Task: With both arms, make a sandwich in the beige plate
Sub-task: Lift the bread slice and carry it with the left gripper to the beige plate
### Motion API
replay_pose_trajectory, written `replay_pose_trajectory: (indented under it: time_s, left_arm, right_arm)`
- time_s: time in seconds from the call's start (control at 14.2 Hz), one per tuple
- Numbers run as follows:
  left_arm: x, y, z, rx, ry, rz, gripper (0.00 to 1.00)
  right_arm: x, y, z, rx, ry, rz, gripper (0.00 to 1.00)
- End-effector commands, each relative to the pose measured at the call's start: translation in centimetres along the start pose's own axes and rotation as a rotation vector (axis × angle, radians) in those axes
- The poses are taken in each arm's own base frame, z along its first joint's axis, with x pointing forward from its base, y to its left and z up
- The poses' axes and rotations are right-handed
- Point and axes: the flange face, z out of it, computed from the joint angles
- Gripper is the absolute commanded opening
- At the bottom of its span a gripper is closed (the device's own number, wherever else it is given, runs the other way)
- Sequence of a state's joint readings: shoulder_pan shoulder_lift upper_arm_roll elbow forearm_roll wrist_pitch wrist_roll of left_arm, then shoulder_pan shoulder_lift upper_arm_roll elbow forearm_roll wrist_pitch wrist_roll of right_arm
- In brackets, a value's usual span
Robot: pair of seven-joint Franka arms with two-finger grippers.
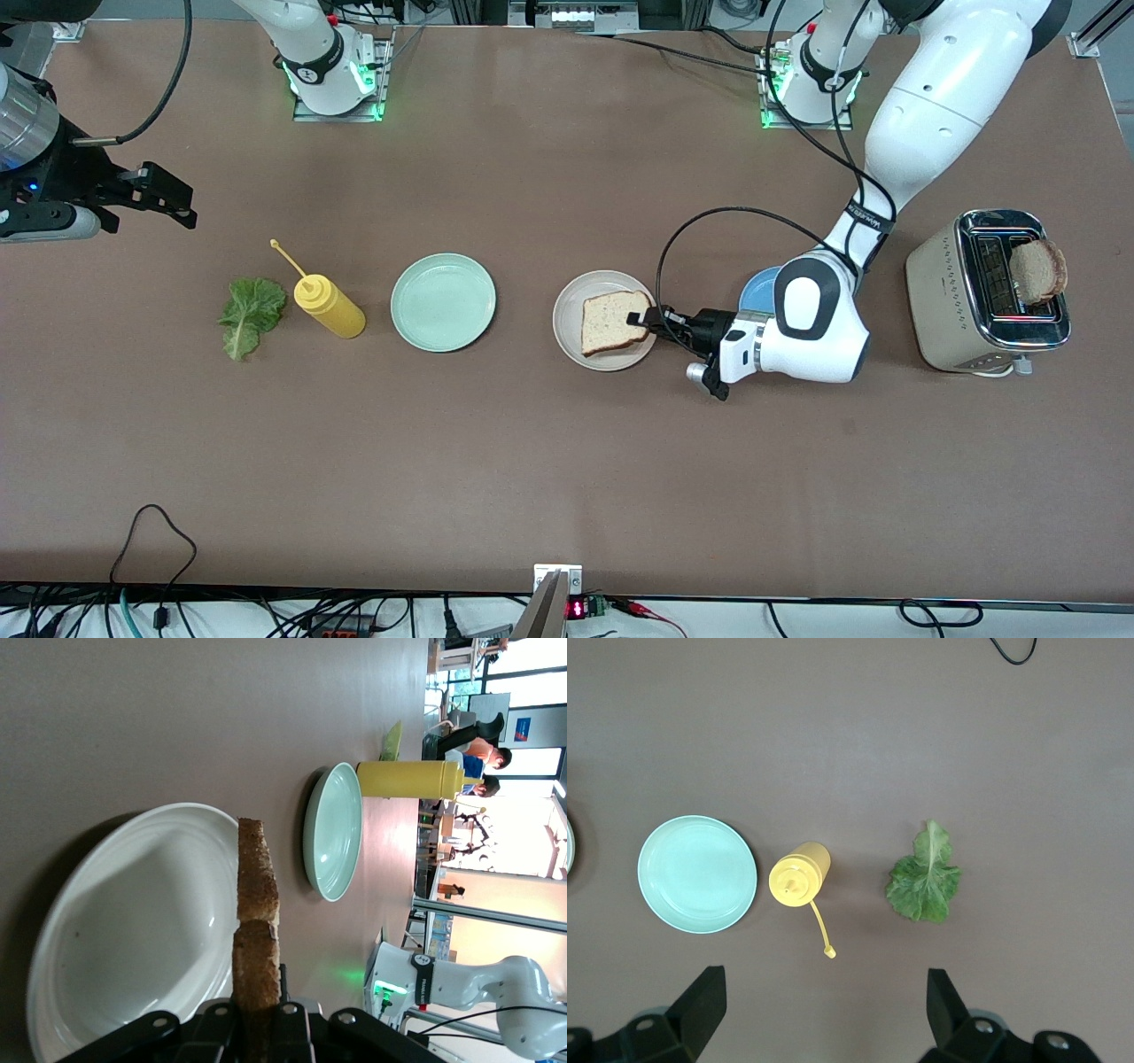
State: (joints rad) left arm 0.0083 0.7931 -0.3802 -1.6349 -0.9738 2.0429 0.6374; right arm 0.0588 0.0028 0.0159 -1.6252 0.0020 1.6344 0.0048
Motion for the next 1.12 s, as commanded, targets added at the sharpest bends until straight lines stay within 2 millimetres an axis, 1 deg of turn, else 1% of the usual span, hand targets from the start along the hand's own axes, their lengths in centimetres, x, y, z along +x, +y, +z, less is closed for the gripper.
replay_pose_trajectory:
  time_s: [0.0,0.14,0.21,0.28,0.35,0.49,0.56,0.77,0.91,0.98,1.05]
  left_arm:
    - [-0.7,-1.8,1.0,-0.03,0.006,0.05,0.0]
    - [-0.8,-1.9,1.4,-0.043,0.005,0.045,0.01]
    - [-1.0,-2.8,2.0,-0.052,0.001,0.029,0.0]
    - [-1.2,-3.1,2.8,-0.069,0.0,0.018,0.01]
    - [-1.3,-2.9,3.7,-0.073,-0.007,0.04,0.01]
    - [-1.6,-3.7,4.5,-0.08,-0.016,0.041,0.02]
    - [-1.7,-3.5,5.0,-0.079,-0.023,0.044,0.02]
    - [-1.7,-3.5,5.2,-0.079,-0.025,0.044,0.02]
    - [-1.7,-3.4,4.9,-0.08,-0.023,0.045,0.02]
    - [-1.7,-3.3,5.0,-0.08,-0.023,0.047,0.03]
    - [-1.7,-3.4,5.2,-0.08,-0.024,0.043,0.14]
  right_arm:
    - [-0.5,0.1,-0.6,0.008,0.006,-0.008,1.0]
    - [-0.5,0.1,-0.6,0.007,0.006,-0.006,1.0]
    - [-0.5,0.1,-0.5,0.007,0.003,-0.008,1.0]
    - [-0.5,0.2,-0.5,0.007,0.003,-0.006,1.0]
    - [-0.5,0.2,-0.5,0.007,0.003,-0.006,1.0]
    - [-0.5,0.2,-0.4,0.007,0.001,-0.008,1.0]
    - [-0.5,0.2,-0.4,0.007,0.001,-0.016,1.0]
    - [-0.4,0.2,-0.3,0.007,0.0,-0.023,1.0]
    - [-0.4,0.1,-0.3,0.009,0.001,-0.023,1.0]
    - [-0.4,0.2,-0.3,0.009,0.001,-0.022,1.0]
    - [-0.4,0.2,-0.3,0.009,0.001,-0.022,1.0]
